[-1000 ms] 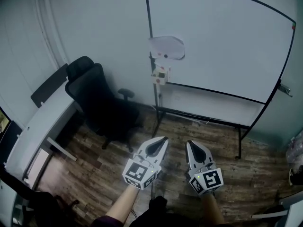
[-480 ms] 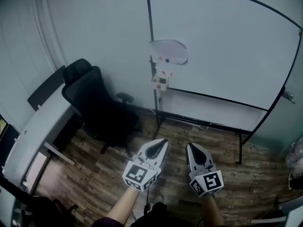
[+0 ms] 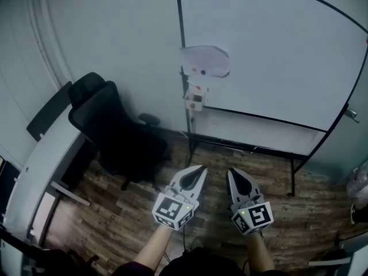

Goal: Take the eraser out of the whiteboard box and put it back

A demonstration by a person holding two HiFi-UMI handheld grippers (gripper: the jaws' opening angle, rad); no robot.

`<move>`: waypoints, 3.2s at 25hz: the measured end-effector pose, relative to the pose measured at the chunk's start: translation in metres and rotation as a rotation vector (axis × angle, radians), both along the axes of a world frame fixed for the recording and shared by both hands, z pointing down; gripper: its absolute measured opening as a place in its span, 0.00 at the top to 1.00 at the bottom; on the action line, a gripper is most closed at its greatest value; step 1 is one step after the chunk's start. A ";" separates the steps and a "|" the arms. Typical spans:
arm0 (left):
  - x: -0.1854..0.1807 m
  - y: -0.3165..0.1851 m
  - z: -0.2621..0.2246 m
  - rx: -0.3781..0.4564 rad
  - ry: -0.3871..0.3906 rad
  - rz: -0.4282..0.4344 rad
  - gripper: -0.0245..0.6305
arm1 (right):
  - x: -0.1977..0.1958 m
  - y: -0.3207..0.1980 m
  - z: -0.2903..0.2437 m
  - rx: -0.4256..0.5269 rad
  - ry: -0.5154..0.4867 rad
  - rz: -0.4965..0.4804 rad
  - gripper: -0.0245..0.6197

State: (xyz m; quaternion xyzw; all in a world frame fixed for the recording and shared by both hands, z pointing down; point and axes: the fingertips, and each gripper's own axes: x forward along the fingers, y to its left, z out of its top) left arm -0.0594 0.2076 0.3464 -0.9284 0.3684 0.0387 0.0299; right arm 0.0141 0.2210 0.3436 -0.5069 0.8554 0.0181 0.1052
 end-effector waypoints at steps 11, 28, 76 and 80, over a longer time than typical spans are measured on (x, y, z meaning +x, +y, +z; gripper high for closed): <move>-0.018 -0.067 0.015 -0.048 0.010 0.025 0.95 | -0.011 -0.058 0.015 -0.037 0.009 0.042 0.96; 0.004 -0.171 0.037 -0.093 -0.011 -0.007 0.95 | 0.009 -0.170 0.033 -0.072 -0.002 -0.006 0.96; 0.012 -0.459 0.069 -0.133 -0.002 -0.120 0.95 | 0.014 -0.467 0.065 -0.125 0.005 -0.106 0.96; 0.007 -0.482 0.079 -0.147 -0.012 -0.139 0.95 | 0.009 -0.491 0.074 -0.145 0.014 -0.116 0.96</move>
